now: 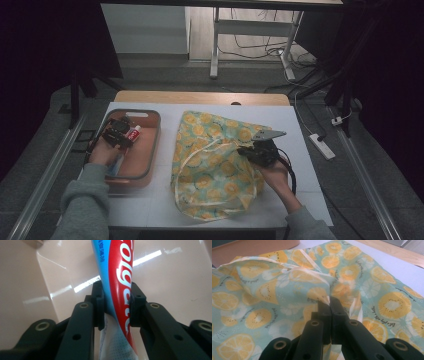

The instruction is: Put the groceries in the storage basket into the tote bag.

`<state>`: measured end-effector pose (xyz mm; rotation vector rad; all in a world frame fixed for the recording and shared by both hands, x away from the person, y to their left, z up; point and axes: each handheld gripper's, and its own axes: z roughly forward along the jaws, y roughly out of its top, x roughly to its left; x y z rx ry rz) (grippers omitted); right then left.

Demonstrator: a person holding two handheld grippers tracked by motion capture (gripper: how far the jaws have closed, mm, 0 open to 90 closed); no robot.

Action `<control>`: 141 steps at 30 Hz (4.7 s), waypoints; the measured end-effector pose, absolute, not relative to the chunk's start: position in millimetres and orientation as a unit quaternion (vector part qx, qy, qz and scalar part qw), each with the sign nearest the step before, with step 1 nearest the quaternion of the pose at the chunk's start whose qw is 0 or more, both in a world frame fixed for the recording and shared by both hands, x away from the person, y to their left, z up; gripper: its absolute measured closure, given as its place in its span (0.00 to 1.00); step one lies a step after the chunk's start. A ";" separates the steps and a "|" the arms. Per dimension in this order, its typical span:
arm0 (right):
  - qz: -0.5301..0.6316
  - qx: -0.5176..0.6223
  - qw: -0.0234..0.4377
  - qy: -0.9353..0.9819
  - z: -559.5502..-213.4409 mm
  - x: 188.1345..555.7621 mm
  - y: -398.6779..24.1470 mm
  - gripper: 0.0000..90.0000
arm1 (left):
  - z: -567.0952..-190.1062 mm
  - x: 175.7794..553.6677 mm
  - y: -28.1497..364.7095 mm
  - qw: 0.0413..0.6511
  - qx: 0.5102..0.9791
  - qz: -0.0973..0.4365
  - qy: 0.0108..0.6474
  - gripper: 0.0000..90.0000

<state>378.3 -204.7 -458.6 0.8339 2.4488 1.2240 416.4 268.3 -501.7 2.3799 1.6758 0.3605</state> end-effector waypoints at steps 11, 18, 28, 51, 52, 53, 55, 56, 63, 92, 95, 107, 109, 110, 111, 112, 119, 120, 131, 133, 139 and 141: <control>0.430 0.289 0.140 0.844 -456.4 378.5 -207.4 0.98 | -482.8 408.1 280.9 0.191 0.801 0.112 0.557 0.84; 0.431 0.289 0.142 0.843 -455.4 378.3 -208.1 0.98 | -463.8 398.8 287.1 0.273 0.793 0.101 0.536 0.84; 0.431 0.290 0.143 0.843 -455.3 378.2 -208.3 0.98 | -456.8 394.8 291.9 0.311 0.786 0.094 0.526 0.85; 0.435 0.290 0.145 0.840 -453.8 380.9 -204.4 0.98 | -372.3 345.6 235.5 0.463 0.799 0.088 0.373 0.85; 0.435 0.290 0.144 0.840 -453.7 381.6 -203.9 0.98 | -369.9 344.2 230.5 0.469 0.801 0.083 0.363 0.85; 0.436 0.291 0.144 0.839 -453.6 382.1 -203.2 0.98 | -367.9 343.2 224.9 0.474 0.803 0.079 0.353 0.85; 0.437 0.291 0.143 0.839 -453.3 383.4 -201.8 0.98 | -364.9 341.0 212.5 0.478 0.808 0.074 0.337 0.84; 0.438 0.290 0.144 0.838 -453.1 384.0 -201.1 0.98 | -363.5 339.8 205.9 0.476 0.813 0.074 0.328 0.84; 0.441 0.289 0.144 0.838 -452.2 386.1 -196.9 0.98 | -360.4 336.1 163.8 0.474 0.833 0.058 0.280 0.85; 0.485 0.293 0.135 0.813 -432.9 381.3 -204.4 0.98 | -411.1 349.0 31.2 0.382 0.906 0.001 0.179 0.84; 0.491 0.293 0.134 0.809 -430.8 380.6 -205.5 0.99 | -417.8 349.3 27.3 0.368 0.913 0.001 0.177 0.84; 0.512 0.299 0.131 0.795 -427.4 379.4 -209.7 0.99 | -442.0 355.8 21.1 0.323 0.927 0.000 0.189 0.84; 0.514 0.298 0.132 0.794 -426.4 378.4 -209.1 0.99 | -444.5 356.2 19.0 0.320 0.928 0.000 0.191 0.84; 0.514 0.297 0.133 0.794 -425.7 377.8 -208.9 0.99 | -445.8 356.6 17.7 0.316 0.930 0.002 0.190 0.84; 0.515 0.296 0.132 0.793 -425.1 377.2 -208.5 0.99 | -446.6 356.6 16.6 0.313 0.930 0.005 0.191 0.84; 0.517 0.296 0.132 0.792 -424.7 376.8 -208.4 0.99 | -447.4 357.2 15.8 0.310 0.931 0.011 0.193 0.84; 0.526 0.291 0.121 0.790 -422.0 373.4 -205.6 0.99 | -452.4 363.0 11.5 0.300 0.931 0.023 0.209 0.84; 0.526 0.290 0.120 0.790 -421.5 372.6 -205.0 0.99 | -452.1 363.7 11.3 0.302 0.929 0.026 0.212 0.84; 0.531 0.291 0.101 0.790 -423.3 372.5 -202.5 0.99 | -456.0 382.6 3.0 0.305 0.922 0.038 0.237 0.84; 0.531 0.290 0.101 0.790 -423.4 372.0 -201.8 0.99 | -458.0 385.3 1.0 0.309 0.919 0.043 0.243 0.84; 0.522 0.294 0.099 0.794 -426.9 374.1 -201.8 0.99 | -471.0 393.4 -5.3 0.294 0.922 0.044 0.249 0.83; 0.518 0.297 0.098 0.796 -429.2 375.6 -202.2 0.99 | -476.8 395.4 -7.3 0.279 0.927 0.041 0.248 0.84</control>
